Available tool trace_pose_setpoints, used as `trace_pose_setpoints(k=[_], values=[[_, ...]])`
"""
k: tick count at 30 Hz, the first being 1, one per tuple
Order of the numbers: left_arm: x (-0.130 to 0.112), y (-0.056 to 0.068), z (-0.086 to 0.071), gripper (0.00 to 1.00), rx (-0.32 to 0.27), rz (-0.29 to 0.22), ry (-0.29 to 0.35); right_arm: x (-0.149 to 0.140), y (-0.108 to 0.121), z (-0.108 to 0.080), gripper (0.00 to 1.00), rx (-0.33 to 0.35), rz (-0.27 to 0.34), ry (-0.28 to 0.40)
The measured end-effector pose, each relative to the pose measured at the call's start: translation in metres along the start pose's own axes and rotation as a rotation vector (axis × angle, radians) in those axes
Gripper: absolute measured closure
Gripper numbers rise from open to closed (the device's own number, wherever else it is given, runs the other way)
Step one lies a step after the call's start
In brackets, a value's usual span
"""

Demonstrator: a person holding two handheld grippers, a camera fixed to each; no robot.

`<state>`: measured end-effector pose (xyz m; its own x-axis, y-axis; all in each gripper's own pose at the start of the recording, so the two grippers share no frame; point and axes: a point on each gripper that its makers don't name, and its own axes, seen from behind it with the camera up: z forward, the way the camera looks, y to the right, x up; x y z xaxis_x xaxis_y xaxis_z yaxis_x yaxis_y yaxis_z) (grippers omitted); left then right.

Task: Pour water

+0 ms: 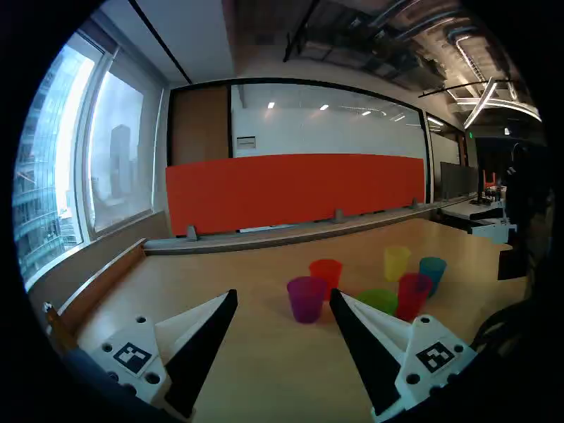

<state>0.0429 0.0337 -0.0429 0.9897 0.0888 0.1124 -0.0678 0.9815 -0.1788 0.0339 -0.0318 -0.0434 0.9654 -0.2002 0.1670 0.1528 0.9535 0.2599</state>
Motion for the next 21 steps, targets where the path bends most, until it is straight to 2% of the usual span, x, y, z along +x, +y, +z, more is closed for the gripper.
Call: trace_pose_setpoints(k=[9,12,18,21], values=[[0.014,-0.001,-0.003,0.03,0.041,-0.027,0.068,0.016,0.016,-0.001,0.0,-0.125,0.123,0.111],[0.021,-0.001,-0.003,0.03,0.052,-0.035,0.093,0.018,0.016,-0.003,0.0,-0.145,0.136,0.132],[0.03,-0.003,-0.002,0.03,0.088,-0.006,0.137,0.017,0.015,-0.002,0.0,-0.173,0.148,0.158],[0.029,-0.004,0.001,0.03,0.1,-0.003,0.139,0.018,0.015,-0.002,0.0,-0.189,0.156,0.167]])
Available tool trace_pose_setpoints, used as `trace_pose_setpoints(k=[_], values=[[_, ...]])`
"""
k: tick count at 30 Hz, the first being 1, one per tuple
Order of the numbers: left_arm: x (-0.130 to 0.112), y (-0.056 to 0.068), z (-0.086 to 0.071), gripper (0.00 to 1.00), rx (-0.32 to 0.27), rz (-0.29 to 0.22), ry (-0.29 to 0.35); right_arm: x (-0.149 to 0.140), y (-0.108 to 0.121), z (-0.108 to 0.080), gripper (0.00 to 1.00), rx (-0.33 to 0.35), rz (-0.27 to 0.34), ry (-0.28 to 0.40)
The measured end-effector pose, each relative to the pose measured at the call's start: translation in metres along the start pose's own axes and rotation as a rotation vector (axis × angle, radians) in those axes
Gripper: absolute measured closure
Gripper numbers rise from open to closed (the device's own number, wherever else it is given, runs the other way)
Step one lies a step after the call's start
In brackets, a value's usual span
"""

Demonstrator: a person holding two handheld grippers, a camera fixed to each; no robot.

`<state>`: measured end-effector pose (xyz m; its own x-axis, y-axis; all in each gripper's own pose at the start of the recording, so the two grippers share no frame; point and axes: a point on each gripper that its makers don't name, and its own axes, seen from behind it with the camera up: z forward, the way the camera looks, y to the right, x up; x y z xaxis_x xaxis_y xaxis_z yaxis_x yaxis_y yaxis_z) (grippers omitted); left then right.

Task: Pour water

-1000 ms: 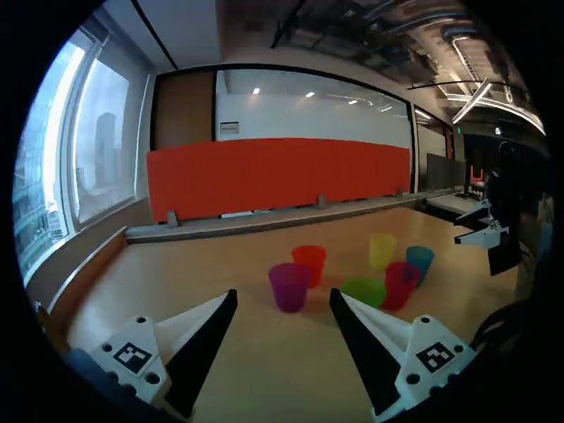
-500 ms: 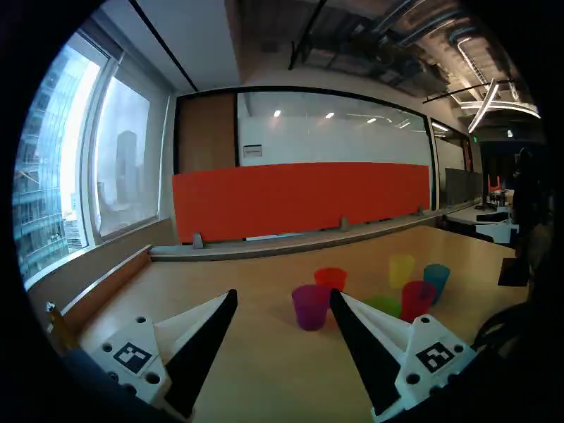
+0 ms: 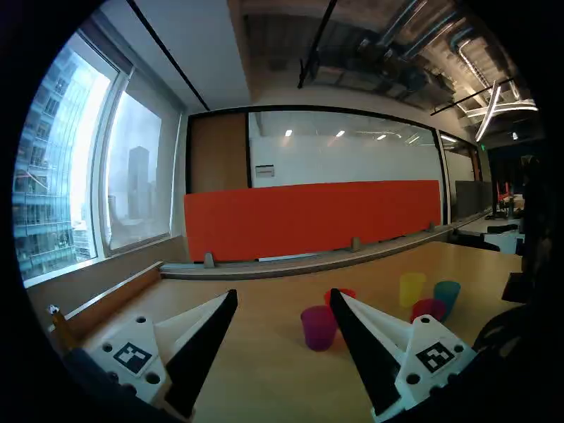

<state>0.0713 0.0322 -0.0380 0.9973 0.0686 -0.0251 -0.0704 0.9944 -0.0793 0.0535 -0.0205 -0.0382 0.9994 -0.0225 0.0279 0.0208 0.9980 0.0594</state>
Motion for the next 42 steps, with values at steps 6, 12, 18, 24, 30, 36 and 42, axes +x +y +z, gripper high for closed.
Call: trace_pose_setpoints(k=[6,12,18,24,30,36,42], values=[[-0.004,-0.006,0.005,0.03,0.023,-0.03,0.007,0.006,0.004,-0.002,0.0,-0.048,-0.015,0.043],[-0.013,-0.007,0.012,0.03,0.033,-0.05,0.006,0.01,0.006,-0.006,0.0,-0.076,-0.022,0.057],[-0.02,-0.008,0.019,0.03,0.052,-0.028,0.002,0.014,0.008,-0.009,0.0,-0.089,-0.018,0.07],[-0.027,-0.007,0.028,0.03,0.064,-0.033,0.008,0.011,0.003,-0.01,0.0,-0.082,-0.015,0.067],[-0.032,-0.009,0.033,0.03,0.077,-0.023,0.017,0.013,0.006,-0.007,0.0,-0.089,-0.012,0.069],[-0.046,-0.013,0.036,0.03,0.073,-0.024,0.013,0.015,0.016,-0.004,0.0,-0.113,-0.015,0.069],[-0.054,-0.017,0.037,0.03,0.072,-0.045,0.016,0.013,0.021,-0.002,0.0,-0.12,0.009,0.064]])
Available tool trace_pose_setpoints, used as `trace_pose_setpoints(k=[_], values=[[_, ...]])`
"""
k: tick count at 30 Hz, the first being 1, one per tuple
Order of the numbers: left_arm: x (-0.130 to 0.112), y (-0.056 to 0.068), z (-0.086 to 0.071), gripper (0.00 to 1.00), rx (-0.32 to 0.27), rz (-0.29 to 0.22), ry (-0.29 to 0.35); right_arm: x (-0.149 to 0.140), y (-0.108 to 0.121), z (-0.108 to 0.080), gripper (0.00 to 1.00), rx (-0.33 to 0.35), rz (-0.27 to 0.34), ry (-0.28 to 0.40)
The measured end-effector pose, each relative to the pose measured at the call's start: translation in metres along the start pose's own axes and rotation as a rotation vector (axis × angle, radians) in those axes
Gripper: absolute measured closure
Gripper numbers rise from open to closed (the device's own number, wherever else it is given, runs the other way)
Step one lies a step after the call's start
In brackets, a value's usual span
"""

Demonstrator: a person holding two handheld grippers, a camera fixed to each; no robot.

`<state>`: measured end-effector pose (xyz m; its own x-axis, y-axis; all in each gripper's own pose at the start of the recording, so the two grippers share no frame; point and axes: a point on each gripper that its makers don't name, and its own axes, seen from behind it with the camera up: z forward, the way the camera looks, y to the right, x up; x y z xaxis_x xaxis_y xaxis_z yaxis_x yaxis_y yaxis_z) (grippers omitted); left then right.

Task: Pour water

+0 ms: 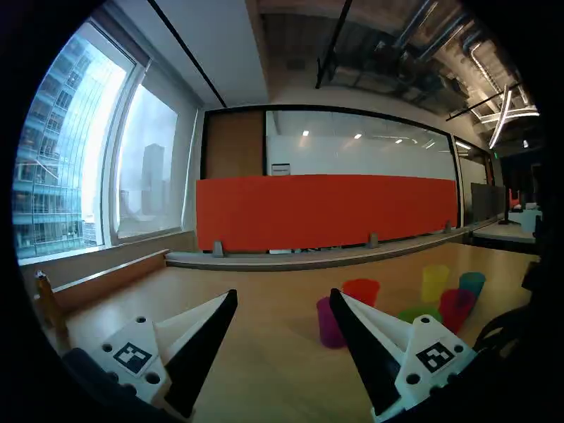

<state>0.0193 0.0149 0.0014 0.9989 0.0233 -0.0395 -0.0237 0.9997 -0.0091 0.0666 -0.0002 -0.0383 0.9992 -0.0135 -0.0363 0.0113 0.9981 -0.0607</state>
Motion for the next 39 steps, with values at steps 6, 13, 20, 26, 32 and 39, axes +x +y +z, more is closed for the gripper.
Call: trace_pose_setpoints(k=[6,13,20,26,32,39], values=[[-0.006,-0.001,0.001,0.03,0.001,-0.018,0.002,0.0,-0.002,0.001,0.0,0.007,0.013,-0.004],[-0.012,-0.002,0.001,0.03,-0.002,-0.024,-0.002,0.003,-0.001,0.0,0.0,0.006,0.011,-0.004],[-0.019,-0.003,0.001,0.03,0.002,-0.028,-0.013,0.003,-0.002,-0.002,0.0,0.008,0.009,-0.005],[-0.024,-0.005,0.001,0.02,0.004,-0.031,-0.023,0.001,-0.001,-0.002,0.0,0.008,0.005,-0.008],[-0.026,-0.005,0.001,0.03,0.002,-0.025,-0.025,0.0,-0.002,-0.001,0.0,0.009,0.003,-0.009],[-0.027,-0.005,0.002,0.03,-0.003,-0.024,-0.025,0.0,-0.003,-0.002,0.0,0.009,0.002,-0.012]])
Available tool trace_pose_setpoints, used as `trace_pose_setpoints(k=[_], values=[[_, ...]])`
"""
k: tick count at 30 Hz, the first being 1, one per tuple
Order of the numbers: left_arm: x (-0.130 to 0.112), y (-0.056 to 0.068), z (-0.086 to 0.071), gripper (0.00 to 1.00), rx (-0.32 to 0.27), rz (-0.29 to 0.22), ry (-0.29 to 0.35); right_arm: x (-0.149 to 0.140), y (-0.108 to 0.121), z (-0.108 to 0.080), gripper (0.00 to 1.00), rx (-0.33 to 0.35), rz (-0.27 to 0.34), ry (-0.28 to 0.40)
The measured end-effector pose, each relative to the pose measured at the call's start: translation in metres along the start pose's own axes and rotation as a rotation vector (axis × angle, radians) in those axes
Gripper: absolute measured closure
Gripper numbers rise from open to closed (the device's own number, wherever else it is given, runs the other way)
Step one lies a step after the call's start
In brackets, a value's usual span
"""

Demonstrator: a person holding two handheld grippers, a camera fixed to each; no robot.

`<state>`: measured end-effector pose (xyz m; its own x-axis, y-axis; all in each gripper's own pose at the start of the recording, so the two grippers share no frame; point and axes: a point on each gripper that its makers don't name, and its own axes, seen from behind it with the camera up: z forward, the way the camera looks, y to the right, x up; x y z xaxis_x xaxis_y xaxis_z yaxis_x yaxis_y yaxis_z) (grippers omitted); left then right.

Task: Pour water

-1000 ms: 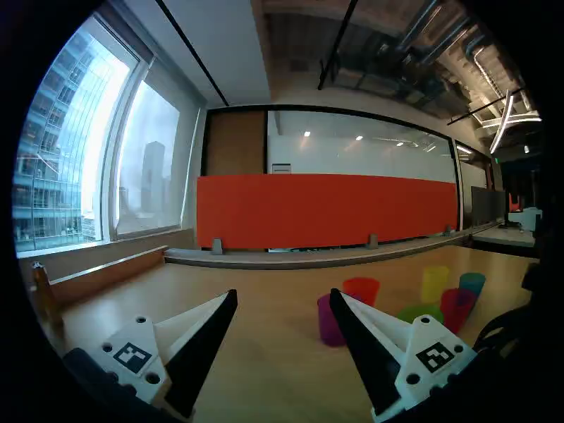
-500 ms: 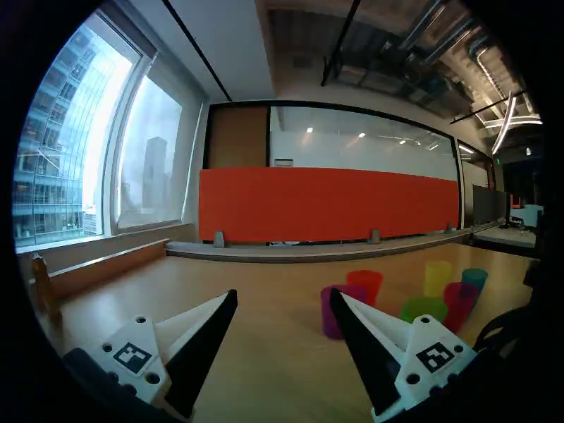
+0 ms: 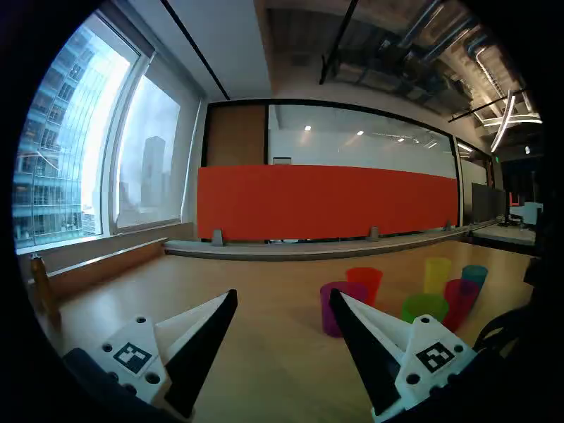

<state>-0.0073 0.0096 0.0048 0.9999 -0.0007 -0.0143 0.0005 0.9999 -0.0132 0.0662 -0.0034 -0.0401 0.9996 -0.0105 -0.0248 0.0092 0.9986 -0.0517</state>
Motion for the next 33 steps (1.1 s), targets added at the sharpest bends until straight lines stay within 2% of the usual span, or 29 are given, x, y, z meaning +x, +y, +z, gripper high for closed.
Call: trace_pose_setpoints(k=[24,33], values=[[-0.0014,0.002,0.0003,0.03,-0.005,0.005,-0.001,0.0046,0.0043,-0.0009,0.0,0.015,0.012,0.031],[-0.0015,0.0026,0.0015,0.03,-0.005,0.005,-0.002,-0.0005,0.0021,0.0024,0.0,0.04,-0.01,0.051]])
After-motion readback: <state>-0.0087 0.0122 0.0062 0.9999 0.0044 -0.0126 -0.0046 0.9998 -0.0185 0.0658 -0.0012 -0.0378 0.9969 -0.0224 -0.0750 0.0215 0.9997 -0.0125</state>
